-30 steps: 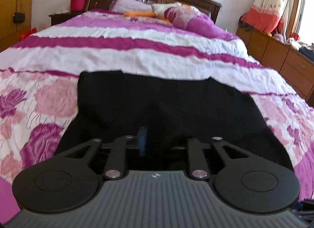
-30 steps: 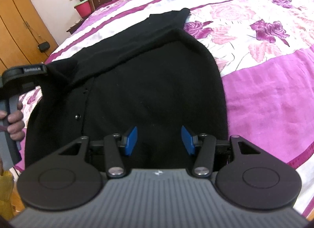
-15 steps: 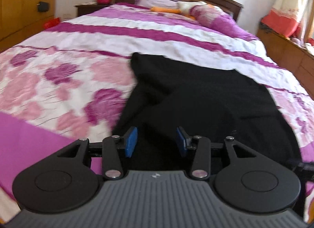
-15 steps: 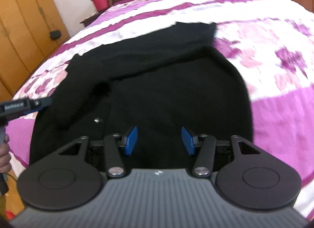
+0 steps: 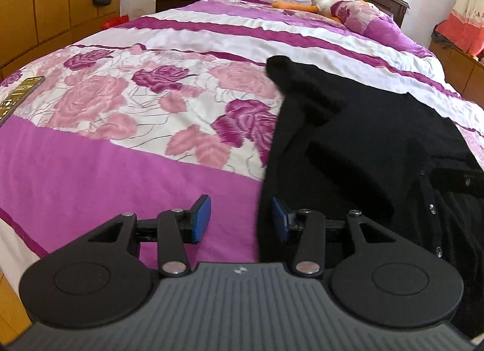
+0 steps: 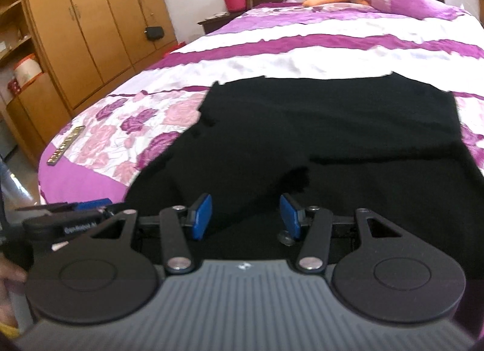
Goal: Fold small clothes
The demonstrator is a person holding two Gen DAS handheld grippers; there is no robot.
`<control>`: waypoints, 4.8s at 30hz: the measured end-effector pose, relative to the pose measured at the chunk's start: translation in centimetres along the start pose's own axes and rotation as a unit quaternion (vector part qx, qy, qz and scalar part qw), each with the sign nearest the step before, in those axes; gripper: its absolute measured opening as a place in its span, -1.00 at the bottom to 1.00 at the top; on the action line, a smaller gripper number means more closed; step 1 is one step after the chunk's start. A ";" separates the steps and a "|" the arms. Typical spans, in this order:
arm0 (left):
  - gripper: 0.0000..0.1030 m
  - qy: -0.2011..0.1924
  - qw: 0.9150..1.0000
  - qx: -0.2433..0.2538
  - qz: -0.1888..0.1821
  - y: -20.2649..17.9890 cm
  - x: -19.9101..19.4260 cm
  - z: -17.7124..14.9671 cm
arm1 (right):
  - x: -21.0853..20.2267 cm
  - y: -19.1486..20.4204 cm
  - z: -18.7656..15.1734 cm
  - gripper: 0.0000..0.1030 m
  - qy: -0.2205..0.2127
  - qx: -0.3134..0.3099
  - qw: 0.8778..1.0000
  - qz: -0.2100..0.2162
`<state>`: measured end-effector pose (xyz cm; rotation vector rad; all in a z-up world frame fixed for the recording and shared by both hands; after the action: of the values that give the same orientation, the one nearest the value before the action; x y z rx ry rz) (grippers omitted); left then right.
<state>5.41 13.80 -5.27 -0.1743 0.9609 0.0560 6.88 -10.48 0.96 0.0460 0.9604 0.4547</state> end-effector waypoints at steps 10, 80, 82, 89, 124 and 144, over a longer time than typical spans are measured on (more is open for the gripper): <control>0.09 -0.001 1.000 -0.017 -0.013 1.2 0.0 -0.7 | 2.0 4.4 1.4 0.01 -0.016 -0.068 0.997 0.034; 0.20 -0.062 0.997 0.049 0.013 -6.1 0.4 8.7 | -1.9 -20.6 -0.8 0.19 -0.095 0.236 0.964 -0.070; 0.20 -0.068 0.997 0.037 -0.007 -7.0 1.3 10.1 | -0.8 -20.7 -0.7 0.10 -0.080 0.231 0.967 -0.073; 0.20 -0.101 0.994 0.025 -0.043 -10.3 6.1 13.1 | -3.0 -18.9 2.1 -0.77 -0.151 0.175 0.969 -0.089; 0.27 -0.020 0.999 0.028 0.021 -4.0 0.4 1.8 | -7.8 -17.3 -6.8 0.04 -0.081 0.180 0.976 -0.097; 0.32 0.033 0.995 0.048 -0.078 -3.6 -2.8 -10.3 | -7.2 -15.7 -16.7 0.03 0.010 0.205 0.978 -0.045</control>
<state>-4.10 8.58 -8.34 -0.1628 1.0111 -0.1407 -4.47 -30.24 -6.80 0.3706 1.0589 0.1671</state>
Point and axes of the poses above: each gripper's, at about its wrist camera, not at the fingertips, and x roughly the way its jaws point, y to its left, z to its top, the point moved 5 cm from there along x, roughly the way its jaws point, and after that the axes turned 14 degrees about y, right-handed, at the moved point
